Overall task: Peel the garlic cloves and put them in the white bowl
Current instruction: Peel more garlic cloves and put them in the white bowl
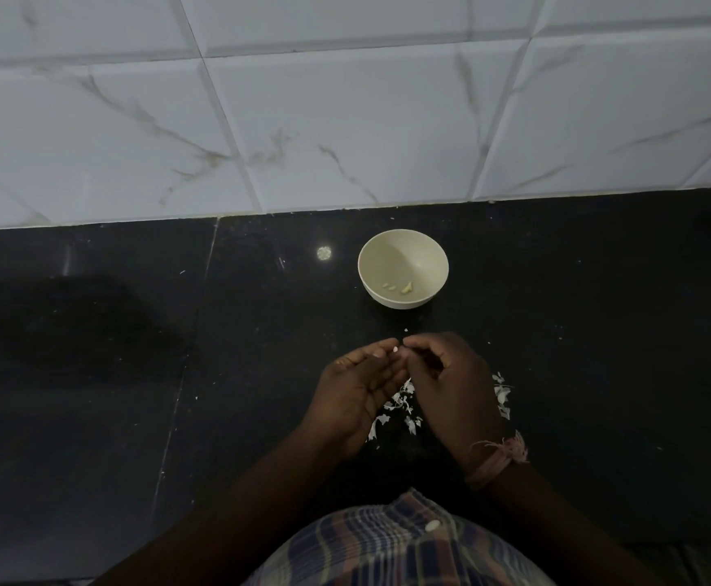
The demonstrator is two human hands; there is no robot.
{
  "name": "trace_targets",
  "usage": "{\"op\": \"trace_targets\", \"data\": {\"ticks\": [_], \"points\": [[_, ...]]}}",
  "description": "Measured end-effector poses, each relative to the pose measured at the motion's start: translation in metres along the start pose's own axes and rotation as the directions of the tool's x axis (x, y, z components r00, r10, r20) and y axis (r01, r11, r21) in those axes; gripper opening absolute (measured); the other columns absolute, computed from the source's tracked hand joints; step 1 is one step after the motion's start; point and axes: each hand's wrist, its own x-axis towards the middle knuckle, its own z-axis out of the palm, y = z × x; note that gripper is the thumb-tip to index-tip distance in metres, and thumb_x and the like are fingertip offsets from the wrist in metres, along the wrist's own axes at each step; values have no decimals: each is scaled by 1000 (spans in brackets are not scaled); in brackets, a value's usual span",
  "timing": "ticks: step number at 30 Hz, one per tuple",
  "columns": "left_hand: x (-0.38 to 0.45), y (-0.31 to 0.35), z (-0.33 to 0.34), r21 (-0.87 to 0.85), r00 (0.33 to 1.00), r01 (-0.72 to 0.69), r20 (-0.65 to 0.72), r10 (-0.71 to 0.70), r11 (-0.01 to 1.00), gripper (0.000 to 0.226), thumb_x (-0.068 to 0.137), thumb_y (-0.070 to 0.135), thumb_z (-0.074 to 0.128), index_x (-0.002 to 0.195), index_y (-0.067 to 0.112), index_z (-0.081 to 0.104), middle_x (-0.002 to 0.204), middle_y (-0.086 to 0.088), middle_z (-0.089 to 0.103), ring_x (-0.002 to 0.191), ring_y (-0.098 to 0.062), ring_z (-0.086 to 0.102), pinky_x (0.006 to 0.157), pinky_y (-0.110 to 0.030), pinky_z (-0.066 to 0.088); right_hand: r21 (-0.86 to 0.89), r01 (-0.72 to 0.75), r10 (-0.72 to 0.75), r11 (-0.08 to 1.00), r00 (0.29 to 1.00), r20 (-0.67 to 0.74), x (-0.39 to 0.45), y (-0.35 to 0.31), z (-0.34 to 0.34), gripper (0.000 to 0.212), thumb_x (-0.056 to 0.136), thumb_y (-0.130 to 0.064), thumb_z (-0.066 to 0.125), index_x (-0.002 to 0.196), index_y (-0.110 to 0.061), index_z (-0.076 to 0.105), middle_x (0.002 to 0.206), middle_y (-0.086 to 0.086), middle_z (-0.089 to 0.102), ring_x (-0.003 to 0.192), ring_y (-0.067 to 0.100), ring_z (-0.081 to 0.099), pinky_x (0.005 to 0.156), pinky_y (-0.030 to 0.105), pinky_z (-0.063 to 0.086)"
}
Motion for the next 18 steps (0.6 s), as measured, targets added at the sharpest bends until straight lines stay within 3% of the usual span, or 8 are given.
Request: {"op": "trace_targets", "data": {"ticks": [5, 8, 12, 18], "points": [[1, -1, -1, 107, 999, -48, 19, 46, 993, 24, 103, 3, 49, 118, -4, 67, 114, -26, 73, 101, -29, 74, 86, -35, 61, -72, -27, 29, 997, 999, 25, 1, -1, 6, 10, 88, -16, 75, 97, -18, 73, 96, -6, 64, 83, 1, 60, 75, 6, 42], [1, -3, -1, 142, 997, -72, 29, 69, 987, 24, 103, 2, 49, 119, -5, 66, 115, -26, 72, 106, -33, 72, 95, -40, 58, -73, -59, 58, 996, 998, -11, 1, -1, 8, 9, 86, -15, 76, 94, -18, 73, 93, -7, 64, 82, 3, 60, 74, 9, 44], [0, -1, 2, 157, 997, -74, 30, 71, 985, 23, 103, 1, 50, 115, -4, 68, 109, -24, 75, 103, -31, 73, 93, -37, 59, -37, -100, 99, 994, 994, -37, 3, -3, 9, 8, 86, -12, 76, 89, -19, 73, 89, -9, 64, 81, 1, 61, 73, 9, 44], [-1, -4, 2, 190, 997, -76, 37, 70, 979, 24, 102, 0, 51, 118, -8, 67, 109, -27, 74, 106, -36, 73, 96, -38, 59, 61, -244, 243, 968, 970, 23, 6, -1, 10, 12, 86, -11, 73, 84, -23, 75, 85, -10, 69, 81, 4, 65, 75, 27, 55]]}}
